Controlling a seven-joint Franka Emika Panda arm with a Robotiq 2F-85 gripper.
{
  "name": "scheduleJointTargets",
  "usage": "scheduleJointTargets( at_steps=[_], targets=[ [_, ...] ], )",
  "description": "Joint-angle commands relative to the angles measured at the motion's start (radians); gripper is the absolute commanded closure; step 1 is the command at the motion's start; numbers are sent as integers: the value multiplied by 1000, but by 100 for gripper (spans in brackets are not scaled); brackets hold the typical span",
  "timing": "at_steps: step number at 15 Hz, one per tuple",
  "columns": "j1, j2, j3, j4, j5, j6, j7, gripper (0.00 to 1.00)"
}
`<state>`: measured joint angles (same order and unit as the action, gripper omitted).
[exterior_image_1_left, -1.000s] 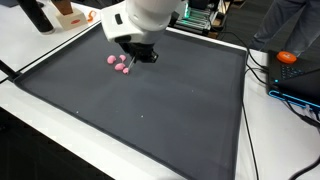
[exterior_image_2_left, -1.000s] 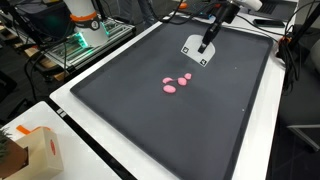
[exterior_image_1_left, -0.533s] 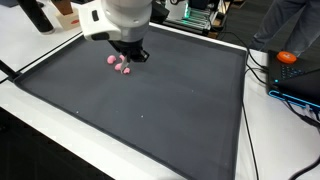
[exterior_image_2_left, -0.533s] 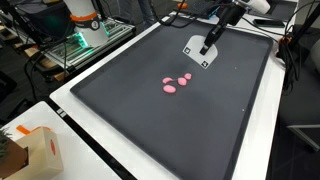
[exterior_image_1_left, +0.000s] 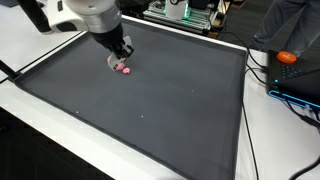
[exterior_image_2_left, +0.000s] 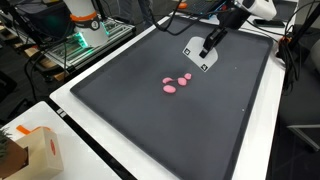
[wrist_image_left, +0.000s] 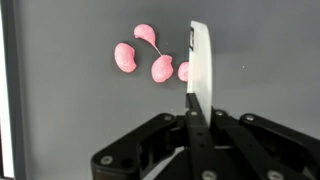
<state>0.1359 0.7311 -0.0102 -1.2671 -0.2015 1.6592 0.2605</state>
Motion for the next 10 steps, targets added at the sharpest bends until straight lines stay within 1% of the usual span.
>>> scheduleJointTargets(
  at_steps=[1,6,10],
  targets=[
    [-49,15,-2,48,73,-36,-36,99],
    [-122,2,-5,48,150,-23,-69,99],
    [-190,-13,-5,24,224,-4,-116,99]
  ],
)
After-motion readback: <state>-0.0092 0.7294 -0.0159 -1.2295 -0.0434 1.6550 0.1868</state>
